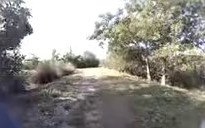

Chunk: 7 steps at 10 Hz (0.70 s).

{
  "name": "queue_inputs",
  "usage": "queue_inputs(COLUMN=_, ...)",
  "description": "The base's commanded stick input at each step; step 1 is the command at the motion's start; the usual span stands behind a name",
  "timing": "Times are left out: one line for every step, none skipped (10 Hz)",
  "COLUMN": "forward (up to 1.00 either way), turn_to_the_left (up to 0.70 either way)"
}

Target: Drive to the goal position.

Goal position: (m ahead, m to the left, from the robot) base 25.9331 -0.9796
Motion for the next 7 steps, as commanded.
queue_inputs(forward=0.7, turn_to_the_left=0.22)
queue_inputs(forward=0.7, turn_to_the_left=0.27)
queue_inputs(forward=0.7, turn_to_the_left=0.27)
queue_inputs(forward=0.7, turn_to_the_left=0.27)
queue_inputs(forward=0.7, turn_to_the_left=0.0)
queue_inputs(forward=0.7, turn_to_the_left=0.0)
queue_inputs(forward=0.7, turn_to_the_left=0.0)
